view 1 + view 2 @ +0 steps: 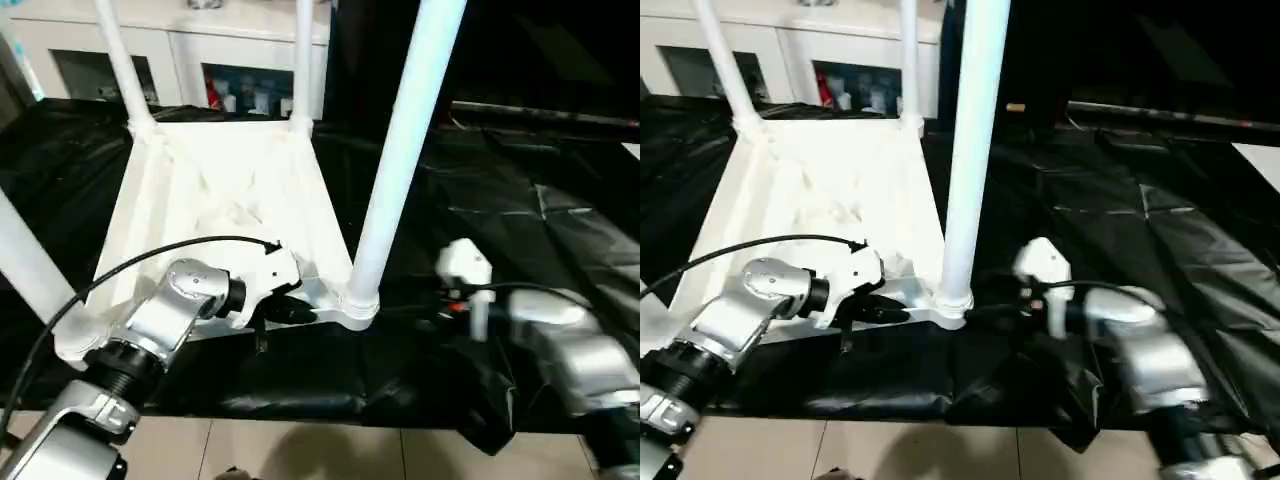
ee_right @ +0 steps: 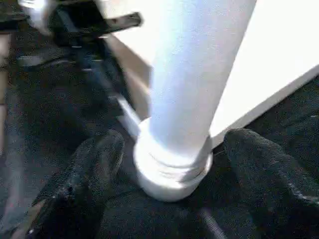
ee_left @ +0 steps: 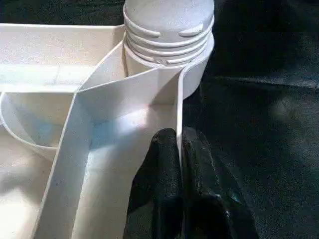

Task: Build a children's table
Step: Rotate leg to tighten

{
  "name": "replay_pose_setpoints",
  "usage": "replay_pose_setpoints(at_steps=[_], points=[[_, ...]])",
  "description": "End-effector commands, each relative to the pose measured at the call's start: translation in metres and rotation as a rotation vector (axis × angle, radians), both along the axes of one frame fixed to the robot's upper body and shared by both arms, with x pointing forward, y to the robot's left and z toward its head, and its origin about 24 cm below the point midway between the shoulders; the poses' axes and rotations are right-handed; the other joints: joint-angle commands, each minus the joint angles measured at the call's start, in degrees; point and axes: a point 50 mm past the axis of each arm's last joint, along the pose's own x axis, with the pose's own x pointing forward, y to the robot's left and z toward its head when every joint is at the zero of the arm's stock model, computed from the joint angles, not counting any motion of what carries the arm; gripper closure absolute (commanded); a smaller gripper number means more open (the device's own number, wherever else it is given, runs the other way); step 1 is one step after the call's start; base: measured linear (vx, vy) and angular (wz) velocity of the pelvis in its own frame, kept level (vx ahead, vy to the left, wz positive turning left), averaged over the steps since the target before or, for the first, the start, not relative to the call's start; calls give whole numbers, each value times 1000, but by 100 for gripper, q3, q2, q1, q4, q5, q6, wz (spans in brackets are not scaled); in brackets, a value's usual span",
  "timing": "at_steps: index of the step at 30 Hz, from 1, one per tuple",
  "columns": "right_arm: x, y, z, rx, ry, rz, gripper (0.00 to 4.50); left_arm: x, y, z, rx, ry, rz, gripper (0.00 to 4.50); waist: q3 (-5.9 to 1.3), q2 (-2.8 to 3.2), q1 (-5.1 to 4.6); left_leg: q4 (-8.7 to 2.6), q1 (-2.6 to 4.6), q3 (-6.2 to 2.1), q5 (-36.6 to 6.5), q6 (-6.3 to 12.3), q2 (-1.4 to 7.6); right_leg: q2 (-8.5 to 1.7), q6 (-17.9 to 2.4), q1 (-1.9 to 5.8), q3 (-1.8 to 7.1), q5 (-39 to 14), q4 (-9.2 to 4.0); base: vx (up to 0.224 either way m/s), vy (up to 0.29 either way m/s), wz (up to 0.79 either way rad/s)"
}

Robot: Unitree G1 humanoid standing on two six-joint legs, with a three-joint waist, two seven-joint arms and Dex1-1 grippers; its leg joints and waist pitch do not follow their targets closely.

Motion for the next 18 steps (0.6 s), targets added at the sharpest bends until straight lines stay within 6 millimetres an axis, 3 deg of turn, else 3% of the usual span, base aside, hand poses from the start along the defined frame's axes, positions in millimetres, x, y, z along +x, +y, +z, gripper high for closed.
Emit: replay_pose_setpoints(at_steps=[1, 6, 14, 15, 18], points=[[3, 0, 0, -39, -31, -4, 62, -2, -1, -6, 1, 31, 10, 450, -323, 30, 0, -453, 149, -209, -2194, -199, 315, -428, -911, 127, 273, -2476, -560, 0, 0, 0], [11, 10, -12, -98, -35, -38, 62, 0, 0, -7, 9, 25, 9, 450, -321, 23, -17, -460, 136, -206, -2189, -192, 307, -424, -929, 130, 273, -2438, -553, 0, 0, 0], [15, 19, -13, 6, -15, -64, 62, -2, 1, -8, 9, 27, 11, 450, -316, 53, -19, -477, 151, -214, -2332, -210, 320, -425, -948, 118, 282, -2400, -553, 0, 0, 0], [15, 20, -14, 16, -10, -61, 77, -2, 2, -9, 11, 28, 11, 450, -316, 31, -20, -478, 144, -215, -2341, -205, 320, -430, -932, 123, 283, -2444, -556, 0, 0, 0], [16, 22, -16, 27, -7, -54, 87, -3, 2, -10, 12, 32, 11, 450, -318, 44, -19, -481, 143, -215, -2316, -216, 323, -434, -928, 119, 285, -2446, -554, 0, 0, 0]])
